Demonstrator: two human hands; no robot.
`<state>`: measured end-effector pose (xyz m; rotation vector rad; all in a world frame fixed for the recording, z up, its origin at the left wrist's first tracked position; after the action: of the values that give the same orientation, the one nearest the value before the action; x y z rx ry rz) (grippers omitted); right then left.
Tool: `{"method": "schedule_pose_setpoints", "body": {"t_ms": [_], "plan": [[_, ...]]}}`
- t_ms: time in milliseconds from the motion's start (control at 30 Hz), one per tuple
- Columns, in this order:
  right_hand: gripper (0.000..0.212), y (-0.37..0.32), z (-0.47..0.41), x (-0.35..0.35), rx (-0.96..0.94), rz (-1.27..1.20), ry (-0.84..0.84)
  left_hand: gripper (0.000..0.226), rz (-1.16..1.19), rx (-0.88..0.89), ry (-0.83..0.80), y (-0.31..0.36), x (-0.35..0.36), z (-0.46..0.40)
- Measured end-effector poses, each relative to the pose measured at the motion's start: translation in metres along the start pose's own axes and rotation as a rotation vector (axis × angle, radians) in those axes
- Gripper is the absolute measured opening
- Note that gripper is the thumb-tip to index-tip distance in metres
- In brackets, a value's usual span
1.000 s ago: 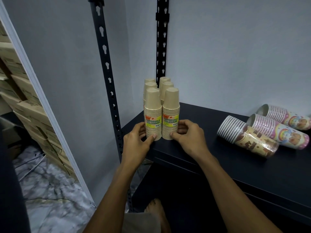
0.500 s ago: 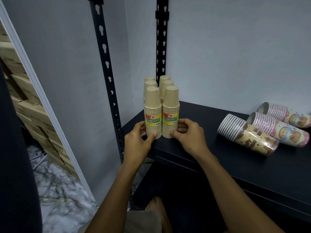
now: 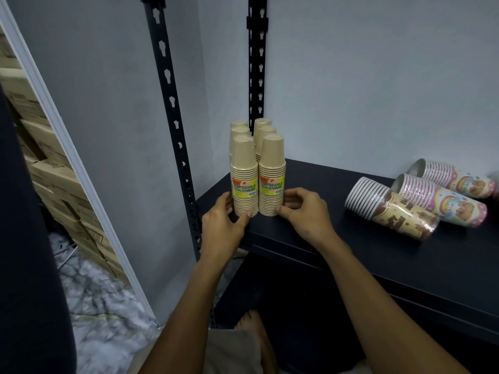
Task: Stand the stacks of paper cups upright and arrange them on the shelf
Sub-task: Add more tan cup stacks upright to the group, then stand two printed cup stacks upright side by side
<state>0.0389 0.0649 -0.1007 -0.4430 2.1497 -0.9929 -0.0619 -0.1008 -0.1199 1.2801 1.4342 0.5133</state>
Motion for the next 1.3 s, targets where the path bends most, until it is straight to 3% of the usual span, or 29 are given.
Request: {"method": "schedule_pose_setpoints", "body": {"t_ms": [133, 267, 367, 467, 667, 800, 1000, 1067, 1167, 1300], "plan": [[0.032, -0.004, 0.010, -0.008, -0.012, 0.069, -0.019, 0.062, -0.042, -0.008, 0.095, 0.002, -0.006, 0.016], [0.019, -0.010, 0.026, -0.016, -0.065, 0.175, -0.080, 0.035, -0.093, 0.106, 0.195, 0.010, -0.010, 0.043], [0.018, -0.015, 0.038, -0.024, -0.101, 0.295, -0.128, 0.018, -0.223, 0.265, 0.116, 0.020, 0.004, 0.065], [0.018, -0.015, 0.055, -0.036, -0.110, 0.371, -0.161, 0.018, -0.371, 0.364, 0.057, 0.021, 0.020, 0.077], [0.020, -0.011, 0.095, -0.087, -0.087, 0.451, -0.225, 0.015, -0.323, 0.513, -0.025, 0.048, 0.037, 0.093], [0.021, -0.001, 0.124, -0.129, -0.026, 0.475, -0.228, 0.014, -0.259, 0.588, -0.179, 0.077, 0.062, 0.111], [0.023, 0.017, 0.146, -0.191, 0.094, 0.599, -0.148, 0.023, -0.227, 0.534, -0.350, 0.104, 0.105, 0.108], [0.026, 0.027, 0.150, -0.206, 0.158, 0.608, -0.113, 0.031, -0.260, 0.589, -0.339, 0.116, 0.116, 0.105], [0.039, 0.039, 0.153, -0.218, 0.210, 0.632, -0.081, 0.051, -0.413, 0.722, -0.261, 0.138, 0.131, 0.096], [0.051, 0.051, 0.143, -0.226, 0.210, 0.742, -0.085, 0.087, -0.603, 0.791, -0.320, 0.166, 0.156, 0.074]]}}
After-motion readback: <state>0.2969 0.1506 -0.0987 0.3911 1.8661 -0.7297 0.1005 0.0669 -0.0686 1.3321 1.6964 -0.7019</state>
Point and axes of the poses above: each hand's wrist, its own z-axis away from the middle knuckle, its own x-axis out of the palm, y = z × x, the point moved 6 cm from there along -z, towards the middle knuckle, and after that the axes turned 10 degrees about -x, right-handed, at the moved point
